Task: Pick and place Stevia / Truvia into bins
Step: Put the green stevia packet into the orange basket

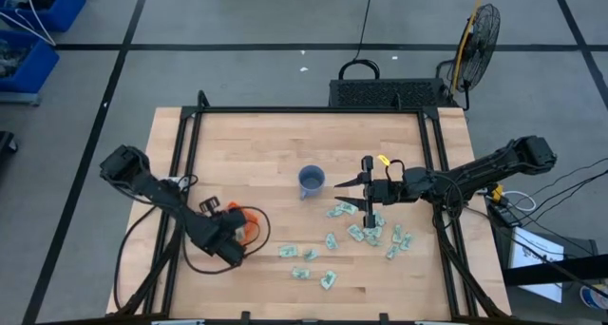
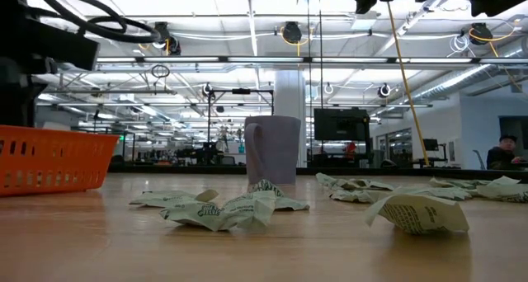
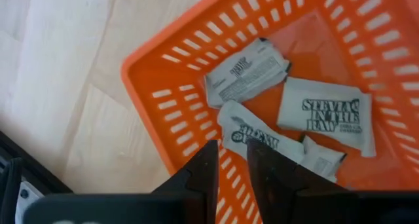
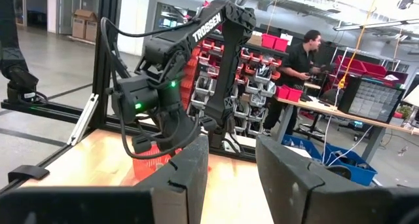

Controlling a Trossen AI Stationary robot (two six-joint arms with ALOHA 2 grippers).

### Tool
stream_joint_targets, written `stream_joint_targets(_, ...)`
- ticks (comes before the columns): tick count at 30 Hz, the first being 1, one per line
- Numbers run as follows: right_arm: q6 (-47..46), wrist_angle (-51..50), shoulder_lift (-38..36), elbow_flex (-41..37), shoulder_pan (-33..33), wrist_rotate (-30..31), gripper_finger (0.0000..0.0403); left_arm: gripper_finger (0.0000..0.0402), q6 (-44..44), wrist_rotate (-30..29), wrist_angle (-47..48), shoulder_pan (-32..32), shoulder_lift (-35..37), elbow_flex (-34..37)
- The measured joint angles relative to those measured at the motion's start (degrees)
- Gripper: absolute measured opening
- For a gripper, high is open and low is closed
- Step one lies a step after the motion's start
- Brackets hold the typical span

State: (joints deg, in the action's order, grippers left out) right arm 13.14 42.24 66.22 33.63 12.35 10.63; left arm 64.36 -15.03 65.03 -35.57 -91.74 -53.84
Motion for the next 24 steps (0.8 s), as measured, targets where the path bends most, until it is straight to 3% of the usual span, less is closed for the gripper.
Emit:
stream_joint_targets(10, -0.01, -0.02, 0.0, 0.0, -0.01, 0.0, 0.0121, 0.0093, 1.67, 0.41, -1.92, 4.6, 0.0, -0.71)
stream_joint_targets(15, -0.01, -0.27, 0.0, 0.0, 0.01, 0.0, 0.0121, 0.0093, 0.57, 0.6, -2.05, 6.49, 0.0, -6.06)
stream_joint_targets(18, -0.01, -0.48, 0.0, 0.0, 0.01, 0.0, 0.0121, 0.0093, -0.39, -3.21, -2.63, 6.71, 0.01, -10.8)
stream_joint_targets(21, -0.01, -0.46, 0.0, 0.0, -0.01, 0.0, 0.0121, 0.0093, -4.51, -8.37, -8.33, 6.69, 0.15, -13.57)
stream_joint_targets(24, -0.01, -0.51, 0.0, 0.0, 0.0, 0.0, 0.0121, 0.0093, -11.99, -11.67, -20.91, 6.67, 0.15, -12.98)
